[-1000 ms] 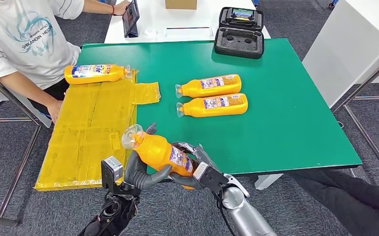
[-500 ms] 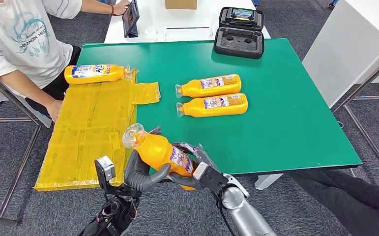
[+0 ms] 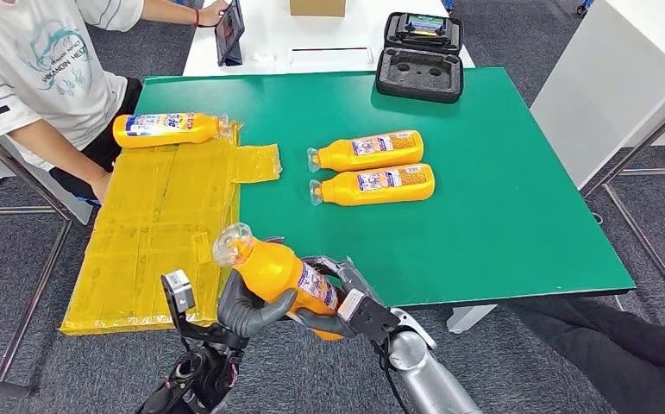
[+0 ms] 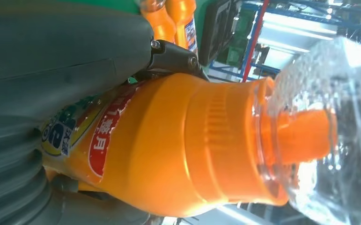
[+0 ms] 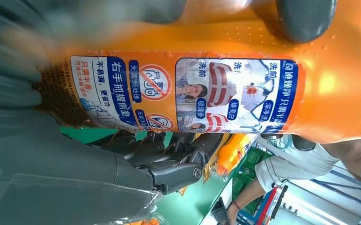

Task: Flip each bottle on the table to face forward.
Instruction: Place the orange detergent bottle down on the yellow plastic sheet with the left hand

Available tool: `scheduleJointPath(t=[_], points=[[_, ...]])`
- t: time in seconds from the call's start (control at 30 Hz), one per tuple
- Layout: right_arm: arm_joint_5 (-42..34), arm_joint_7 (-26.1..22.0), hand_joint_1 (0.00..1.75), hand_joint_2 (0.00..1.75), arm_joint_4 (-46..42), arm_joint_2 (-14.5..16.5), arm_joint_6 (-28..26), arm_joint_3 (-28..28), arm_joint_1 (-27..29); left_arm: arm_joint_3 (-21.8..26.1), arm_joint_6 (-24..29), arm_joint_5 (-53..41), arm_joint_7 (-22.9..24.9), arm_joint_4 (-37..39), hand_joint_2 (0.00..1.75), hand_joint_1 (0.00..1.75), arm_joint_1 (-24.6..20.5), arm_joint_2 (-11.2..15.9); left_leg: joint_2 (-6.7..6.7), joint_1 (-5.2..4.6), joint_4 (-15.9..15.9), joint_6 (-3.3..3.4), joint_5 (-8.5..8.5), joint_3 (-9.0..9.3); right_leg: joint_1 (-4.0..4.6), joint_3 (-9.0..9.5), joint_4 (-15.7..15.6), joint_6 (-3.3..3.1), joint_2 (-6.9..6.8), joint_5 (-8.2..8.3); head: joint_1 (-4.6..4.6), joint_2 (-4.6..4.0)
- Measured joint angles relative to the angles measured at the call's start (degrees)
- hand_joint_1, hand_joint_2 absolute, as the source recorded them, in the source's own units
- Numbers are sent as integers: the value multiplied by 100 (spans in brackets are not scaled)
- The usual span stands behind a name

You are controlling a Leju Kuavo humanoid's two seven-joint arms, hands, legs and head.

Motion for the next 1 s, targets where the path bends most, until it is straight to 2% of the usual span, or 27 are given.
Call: scheduleJointPath(t=[0.37,0.4,0.47,0.5,0.53,0.6,1.0], points=[[67,7,175,175,0,2,0,-37,4,15,183,-318,-31,4,175,175,-14,0,1,0,0,0,0,0,0,-1,0,0,0,0,0,0],[67,8,161,175,0,2,0,-38,4,15,195,-333,-34,4,175,175,-14,0,0,0,0,0,0,0,0,-1,0,0,0,0,1,0],[68,11,74,175,0,3,0,-42,3,12,289,-429,-55,4,175,175,-15,0,0,0,0,0,0,0,0,-1,0,0,0,0,1,0],[67,16,31,131,0,3,-2,-44,3,10,380,-515,-71,4,175,175,-16,-1,1,0,0,0,0,0,0,-1,0,0,0,0,1,0],[67,26,0,87,0,4,-6,-49,3,9,483,-610,-84,4,175,175,-16,-1,1,0,0,0,0,0,0,-1,0,0,0,0,0,0],[62,64,0,0,0,9,-37,-63,5,8,666,-764,-97,4,175,175,-12,-2,0,0,0,0,0,0,0,0,0,0,0,0,-1,0],[-263,200,0,0,-256,55,-264,-136,15,174,1346,-816,-104,-38,175,175,63,-2,0,0,0,0,0,-1,0,0,1,0,0,0,1,0]])
